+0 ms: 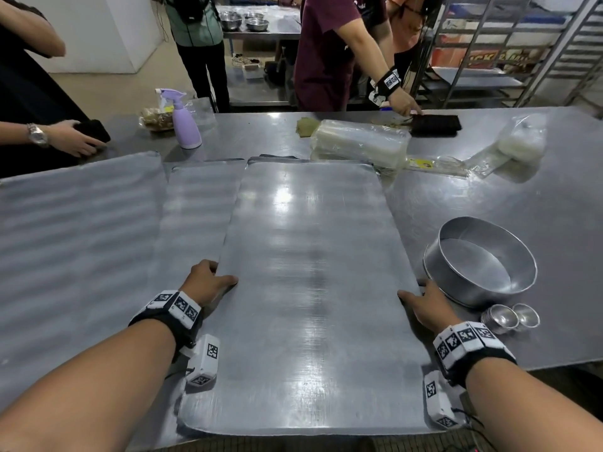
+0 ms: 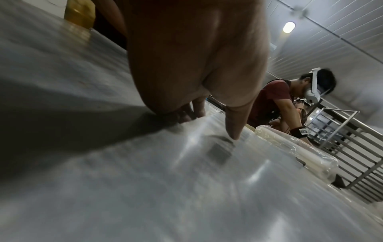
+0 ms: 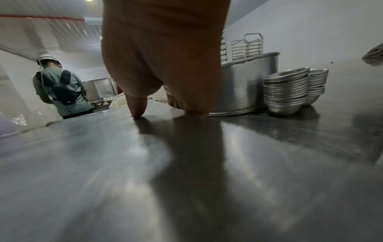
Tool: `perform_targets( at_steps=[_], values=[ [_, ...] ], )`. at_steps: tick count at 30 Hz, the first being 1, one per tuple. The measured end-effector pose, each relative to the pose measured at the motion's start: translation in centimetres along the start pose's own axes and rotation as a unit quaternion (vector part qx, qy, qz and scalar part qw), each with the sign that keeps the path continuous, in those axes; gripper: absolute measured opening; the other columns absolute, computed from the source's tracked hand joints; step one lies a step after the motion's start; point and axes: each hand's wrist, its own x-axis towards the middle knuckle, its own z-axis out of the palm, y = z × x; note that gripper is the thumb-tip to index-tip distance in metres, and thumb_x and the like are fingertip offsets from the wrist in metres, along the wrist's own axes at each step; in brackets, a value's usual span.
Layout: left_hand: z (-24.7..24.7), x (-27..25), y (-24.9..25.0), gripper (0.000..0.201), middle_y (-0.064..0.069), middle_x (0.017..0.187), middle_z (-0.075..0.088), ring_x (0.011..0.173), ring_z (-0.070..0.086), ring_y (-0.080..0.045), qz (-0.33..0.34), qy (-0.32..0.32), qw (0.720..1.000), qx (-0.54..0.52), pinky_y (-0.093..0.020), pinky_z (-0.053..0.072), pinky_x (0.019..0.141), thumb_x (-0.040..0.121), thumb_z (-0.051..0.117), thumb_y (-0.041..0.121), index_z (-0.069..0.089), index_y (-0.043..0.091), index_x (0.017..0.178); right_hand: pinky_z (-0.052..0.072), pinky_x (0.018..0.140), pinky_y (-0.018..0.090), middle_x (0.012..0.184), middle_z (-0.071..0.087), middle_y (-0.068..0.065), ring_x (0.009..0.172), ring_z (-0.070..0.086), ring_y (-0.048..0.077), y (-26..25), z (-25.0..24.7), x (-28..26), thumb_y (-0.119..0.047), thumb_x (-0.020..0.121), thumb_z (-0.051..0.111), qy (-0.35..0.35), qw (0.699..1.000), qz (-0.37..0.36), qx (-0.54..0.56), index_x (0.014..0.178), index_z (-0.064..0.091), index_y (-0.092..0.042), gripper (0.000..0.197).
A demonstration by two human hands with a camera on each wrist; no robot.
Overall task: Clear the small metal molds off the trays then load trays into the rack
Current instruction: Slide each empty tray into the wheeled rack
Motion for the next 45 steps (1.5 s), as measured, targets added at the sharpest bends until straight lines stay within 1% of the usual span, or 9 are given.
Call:
perform_targets(
  at_steps=[4,11,20,22,26,32,35,39,45],
  values=[
    [0.2,-0.1,-0.6,0.092,-0.008,0.12,0.064,0.104,0.065,-0.027,0.004,0.013,1.0,-0.027,-0.043,0.055,0.092,0.051,0.088,0.048,0.053,0.007,0.125,0.047,0.095,0.037,0.116,0.06,0.011,0.101,0.058,0.024,0.1,0.1,0.2,-0.015,0.085,0.077,0.009,0.999,0.013,0.03,0.129,0.047,-0.004,0.054],
    [0.4,-0.5,0.1,0.063,-0.013,0.12,0.062,0.107,0.063,-0.032,0.026,0.044,0.994,-0.1,-0.05,0.054,0.095,0.072,0.088,0.016,0.05,0.008,0.121,0.051,0.1,0.05,0.116,0.063,0.014,0.105,0.065,0.03,0.9,0.4,0.3,-0.008,0.082,0.076,0.014,0.994,0.021,0.103,0.119,0.048,-0.012,0.046],
    [-0.5,2.1,0.9,0.077,-0.018,0.139,0.051,0.118,0.058,-0.035,0.007,-0.003,0.997,0.071,-0.044,0.047,0.105,0.074,0.086,0.029,0.049,0.007,0.138,0.05,0.1,0.05,0.11,0.067,0.011,0.102,0.066,0.029,0.4,0.3,3.0,-0.018,0.077,0.076,-0.013,0.997,0.022,0.069,0.123,0.046,-0.017,0.055],
    [-0.8,2.0,1.3,0.065,-0.019,0.133,0.056,0.113,0.06,-0.035,0.012,-0.031,0.991,0.129,-0.035,0.048,0.097,0.075,0.085,0.026,0.058,0.008,0.131,0.053,0.097,0.046,0.102,0.071,0.008,0.097,0.068,0.027,0.1,0.8,2.7,-0.012,0.072,0.073,-0.025,0.998,0.011,0.062,0.116,0.054,-0.015,0.049],
    [-1.2,1.9,1.6,0.037,-0.01,0.107,0.068,0.093,0.064,-0.027,0.037,-0.06,0.985,0.156,-0.025,0.043,0.075,0.079,0.081,0.018,0.067,0.007,0.111,0.046,0.081,0.028,0.098,0.067,-0.002,0.093,0.064,0.019,0.1,0.7,1.8,0.005,0.085,0.063,-0.027,0.999,-0.022,0.009,0.111,0.058,-0.016,0.034],
    [-1.7,1.1,1.6,0.026,-0.008,0.066,0.062,0.068,0.061,-0.028,0.004,-0.025,0.976,0.216,-0.028,0.038,0.054,0.079,0.078,0.027,0.066,0.007,0.068,0.043,0.101,0.033,0.122,0.068,-0.001,0.113,0.062,0.022,1.5,0.0,1.4,-0.011,0.087,0.067,-0.045,0.997,-0.041,-0.055,0.124,0.062,-0.02,0.038],
    [-1.6,0.3,1.2,0.03,-0.008,0.067,0.061,0.066,0.056,-0.026,-0.002,-0.037,0.979,0.199,-0.028,0.037,0.055,0.08,0.08,0.028,0.069,0.001,0.073,0.036,0.096,0.026,0.121,0.061,-0.003,0.112,0.055,0.018,1.6,0.4,0.8,-0.01,0.094,0.064,-0.051,0.997,-0.016,-0.063,0.125,0.058,-0.018,0.033],
    [-2.0,-0.6,0.9,0.029,-0.007,0.074,0.06,0.074,0.055,-0.026,0.01,-0.056,0.981,0.184,-0.031,0.039,0.065,0.084,0.078,0.028,0.065,0.004,0.077,0.04,0.099,0.031,0.127,0.064,0.003,0.117,0.059,0.023,1.8,1.3,0.9,-0.01,0.093,0.061,-0.064,0.997,-0.021,-0.045,0.133,0.055,-0.013,0.041],
    [-2.2,-4.1,0.3,0.037,-0.001,0.063,0.055,0.067,0.053,-0.023,-0.006,-0.06,0.967,0.249,-0.03,0.036,0.059,0.085,0.076,0.034,0.058,0.013,0.062,0.04,0.106,0.037,0.125,0.063,-0.001,0.119,0.058,0.022,2.2,0.1,1.0,-0.013,0.094,0.06,-0.121,0.988,-0.056,-0.083,0.133,0.053,-0.018,0.041]
  ],
)
